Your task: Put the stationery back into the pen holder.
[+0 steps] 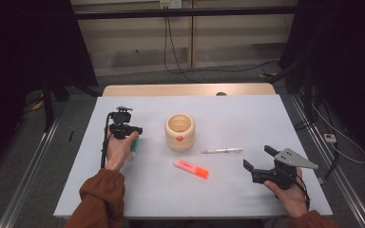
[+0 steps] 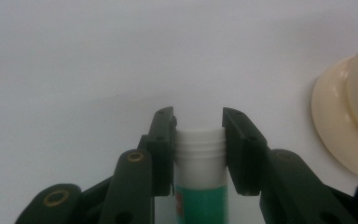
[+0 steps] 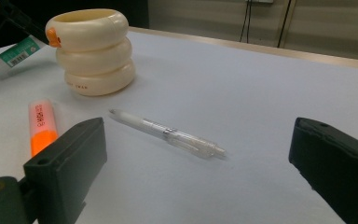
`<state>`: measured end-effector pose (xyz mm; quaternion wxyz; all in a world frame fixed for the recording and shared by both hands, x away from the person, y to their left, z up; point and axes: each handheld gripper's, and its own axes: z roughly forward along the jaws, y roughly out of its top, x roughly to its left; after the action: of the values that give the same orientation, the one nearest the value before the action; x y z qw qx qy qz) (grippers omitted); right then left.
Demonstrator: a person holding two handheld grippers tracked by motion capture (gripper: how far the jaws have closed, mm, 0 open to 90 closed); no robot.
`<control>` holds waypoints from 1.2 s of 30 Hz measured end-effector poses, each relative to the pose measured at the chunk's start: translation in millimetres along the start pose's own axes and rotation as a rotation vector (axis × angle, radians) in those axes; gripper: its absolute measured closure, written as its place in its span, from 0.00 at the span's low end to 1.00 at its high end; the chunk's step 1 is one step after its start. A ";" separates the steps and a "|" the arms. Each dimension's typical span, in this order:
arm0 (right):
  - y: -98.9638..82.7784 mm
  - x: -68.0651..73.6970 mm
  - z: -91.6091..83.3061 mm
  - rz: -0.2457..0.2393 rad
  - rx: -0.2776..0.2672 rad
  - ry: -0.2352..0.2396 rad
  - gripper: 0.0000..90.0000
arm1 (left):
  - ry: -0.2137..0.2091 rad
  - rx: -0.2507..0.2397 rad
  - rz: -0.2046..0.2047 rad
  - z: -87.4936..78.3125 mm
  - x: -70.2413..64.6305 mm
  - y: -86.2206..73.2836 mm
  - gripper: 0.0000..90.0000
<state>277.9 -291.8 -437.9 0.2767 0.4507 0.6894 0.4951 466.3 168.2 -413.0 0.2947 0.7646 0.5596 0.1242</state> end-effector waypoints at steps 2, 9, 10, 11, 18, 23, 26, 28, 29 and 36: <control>0.0 0.0 0.0 0.000 0.000 0.000 0.04 | -0.005 -0.012 0.005 -3.9 -1.3 0.4 0.73; 0.1 0.1 -0.2 -0.001 -0.001 0.000 0.04 | -0.043 -0.097 0.054 -14.8 -5.7 -0.5 0.73; 0.1 0.1 -0.2 0.000 -0.001 0.000 0.04 | -0.045 -0.107 0.058 -16.0 -6.4 -0.6 0.73; 0.1 0.1 -0.2 0.000 -0.001 0.000 0.04 | -0.051 -0.111 0.062 -17.1 -6.7 -0.6 0.73; 0.0 0.1 -0.3 -0.002 -0.001 0.000 0.04 | -0.068 -0.201 0.082 -25.2 -9.8 -2.0 0.73; 0.1 0.1 -0.4 -0.002 -0.001 0.001 0.04 | -0.066 -0.286 0.089 -32.9 -9.5 -2.4 0.73; 0.1 0.3 -0.4 0.001 -0.003 0.000 0.04 | -0.075 -0.342 0.106 -37.9 -10.4 -2.2 0.73; 0.1 0.2 -0.4 -0.002 -0.002 0.001 0.04 | -0.083 -0.370 0.117 -40.6 -11.6 -2.3 0.73; 0.2 0.4 -0.4 0.001 -0.003 0.001 0.04 | -0.088 -0.374 0.130 -41.6 -12.3 -2.2 0.73; 0.1 0.6 -0.4 0.000 -0.003 0.002 0.04 | -0.098 -0.438 0.161 -46.5 -16.6 -2.4 0.73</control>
<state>277.4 -291.4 -437.6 0.2767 0.4497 0.6889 0.4966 434.6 167.8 -375.2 0.4692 0.7297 0.4418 0.2285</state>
